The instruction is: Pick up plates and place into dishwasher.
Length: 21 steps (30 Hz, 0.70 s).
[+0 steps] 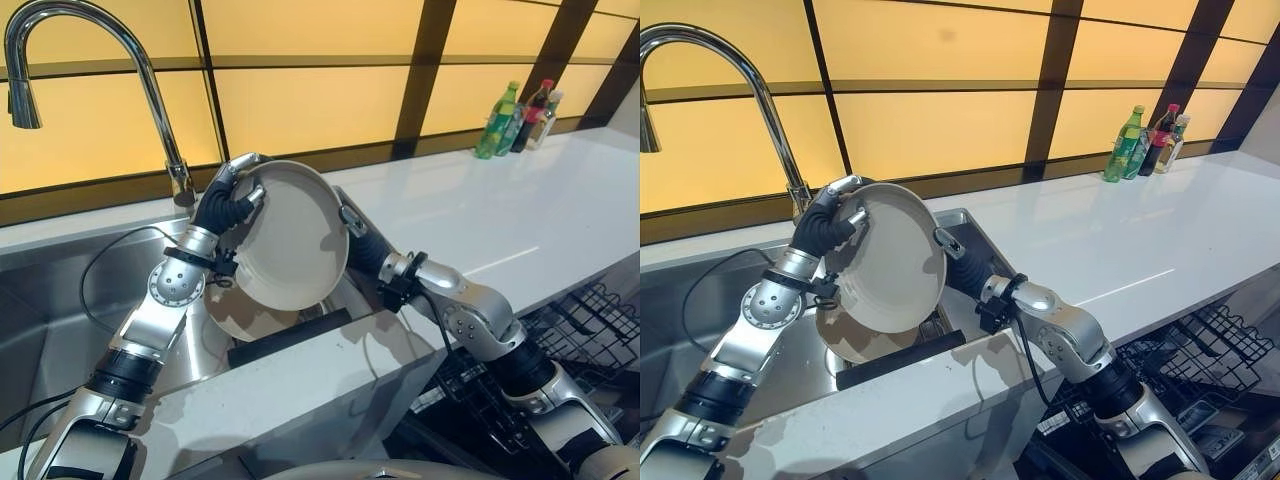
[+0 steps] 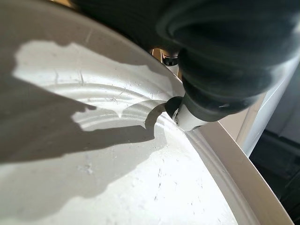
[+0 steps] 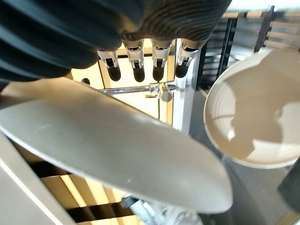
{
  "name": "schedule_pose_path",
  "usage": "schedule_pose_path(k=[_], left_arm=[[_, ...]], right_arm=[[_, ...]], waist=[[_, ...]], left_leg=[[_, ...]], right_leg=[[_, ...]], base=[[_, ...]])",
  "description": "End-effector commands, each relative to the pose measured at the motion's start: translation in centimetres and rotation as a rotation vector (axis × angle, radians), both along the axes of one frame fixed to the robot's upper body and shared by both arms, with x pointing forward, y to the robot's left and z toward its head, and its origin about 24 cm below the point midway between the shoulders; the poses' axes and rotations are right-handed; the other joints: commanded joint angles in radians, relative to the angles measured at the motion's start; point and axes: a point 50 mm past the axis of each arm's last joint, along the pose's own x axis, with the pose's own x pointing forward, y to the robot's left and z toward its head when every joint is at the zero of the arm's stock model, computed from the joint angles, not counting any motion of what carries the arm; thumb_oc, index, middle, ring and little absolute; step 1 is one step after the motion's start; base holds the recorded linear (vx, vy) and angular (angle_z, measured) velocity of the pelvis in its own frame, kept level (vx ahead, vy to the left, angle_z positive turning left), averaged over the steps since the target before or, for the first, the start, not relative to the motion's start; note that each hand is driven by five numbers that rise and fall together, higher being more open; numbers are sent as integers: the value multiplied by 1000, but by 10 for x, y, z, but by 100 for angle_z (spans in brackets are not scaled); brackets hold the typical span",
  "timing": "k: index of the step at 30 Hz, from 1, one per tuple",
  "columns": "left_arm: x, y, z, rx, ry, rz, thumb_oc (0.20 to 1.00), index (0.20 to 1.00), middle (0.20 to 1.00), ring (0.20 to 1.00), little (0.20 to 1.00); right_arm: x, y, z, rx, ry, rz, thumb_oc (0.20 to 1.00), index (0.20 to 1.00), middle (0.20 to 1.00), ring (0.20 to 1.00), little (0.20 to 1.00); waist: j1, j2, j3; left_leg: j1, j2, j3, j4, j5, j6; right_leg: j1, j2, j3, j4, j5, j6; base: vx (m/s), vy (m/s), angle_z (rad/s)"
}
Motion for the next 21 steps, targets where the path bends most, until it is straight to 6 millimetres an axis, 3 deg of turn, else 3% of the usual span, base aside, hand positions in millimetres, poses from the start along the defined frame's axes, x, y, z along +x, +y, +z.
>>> schedule_pose_path(k=[1, 21], left_arm=[[-1, -44, 38, 1, -161, -223, 200, 200, 200, 200, 200], [11, -16, 20, 120, -60, -128, 200, 200, 200, 200, 200]], right_arm=[[3, 25, 18, -68, -118, 78, 1000, 1000, 1000, 1000, 1000], [16, -9, 28, -198, -251, -14, 1000, 1000, 1000, 1000, 1000]], waist=[[2, 4, -8], [-13, 14, -2]], left_leg=[[-92, 6, -52, 0, 23, -1], [-91, 18, -29, 0, 29, -8]], right_leg=[[71, -65, -45, 27, -87, 71], [70, -63, -47, 26, -85, 70]], base=[[0, 0, 0], [0, 0, 0]])
